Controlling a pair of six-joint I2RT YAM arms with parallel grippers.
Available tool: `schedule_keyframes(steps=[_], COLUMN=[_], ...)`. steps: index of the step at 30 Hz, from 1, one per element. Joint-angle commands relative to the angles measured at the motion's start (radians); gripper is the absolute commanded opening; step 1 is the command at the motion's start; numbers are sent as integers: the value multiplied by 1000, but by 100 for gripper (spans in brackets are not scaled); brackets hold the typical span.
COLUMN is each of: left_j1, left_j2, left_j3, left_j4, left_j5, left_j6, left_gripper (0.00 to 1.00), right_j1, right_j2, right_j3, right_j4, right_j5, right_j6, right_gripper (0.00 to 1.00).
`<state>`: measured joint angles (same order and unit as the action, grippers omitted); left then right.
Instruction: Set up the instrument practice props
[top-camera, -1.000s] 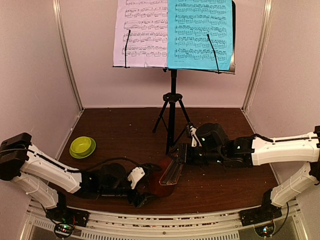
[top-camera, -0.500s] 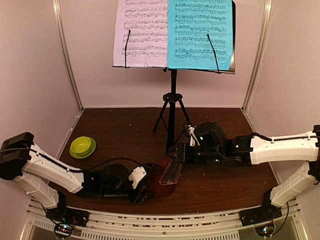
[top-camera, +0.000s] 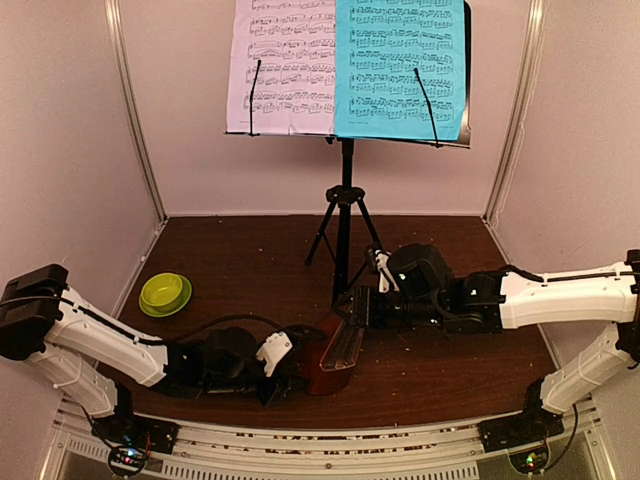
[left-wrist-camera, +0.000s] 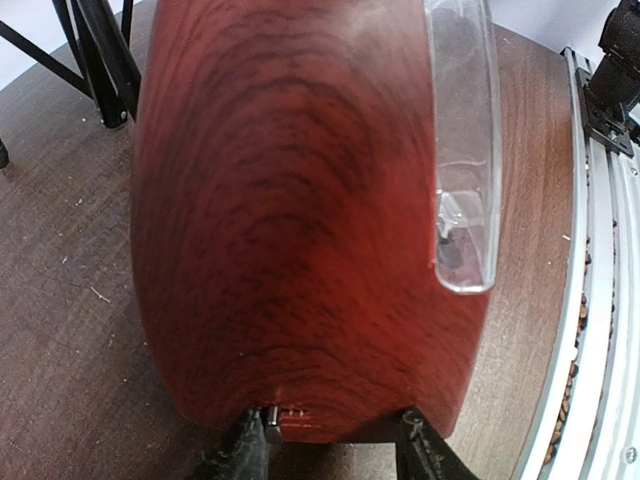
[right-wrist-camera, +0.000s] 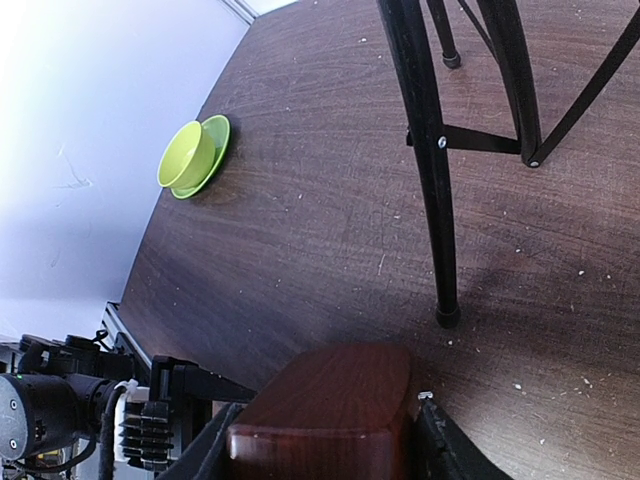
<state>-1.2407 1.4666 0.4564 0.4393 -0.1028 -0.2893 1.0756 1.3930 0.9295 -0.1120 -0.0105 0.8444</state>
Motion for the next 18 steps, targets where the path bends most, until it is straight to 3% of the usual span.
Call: schedule_keyframes(steps=[1, 2, 5, 7, 18], left_j1=[-7, -8, -19, -28, -80], left_j2=[10, 4, -37, -53, 1], left_j3=[22, 23, 16, 8, 42], left_j4=[43, 40, 39, 42, -42], left_j5=[8, 8, -11, -26, -162], left_j6=[-5, -4, 4, 1, -77], left_gripper=[45, 49, 77, 84, 85], right_j1=[8, 9, 11, 15, 53], right_j2=[9, 9, 12, 16, 34], right_j3=[41, 41, 50, 62, 115], right_j4=[41, 38, 32, 16, -61], right_j5=[-12, -10, -5, 4, 60], right_j6=[36, 36, 35, 34, 63], right_gripper=[0, 0, 0, 0, 0])
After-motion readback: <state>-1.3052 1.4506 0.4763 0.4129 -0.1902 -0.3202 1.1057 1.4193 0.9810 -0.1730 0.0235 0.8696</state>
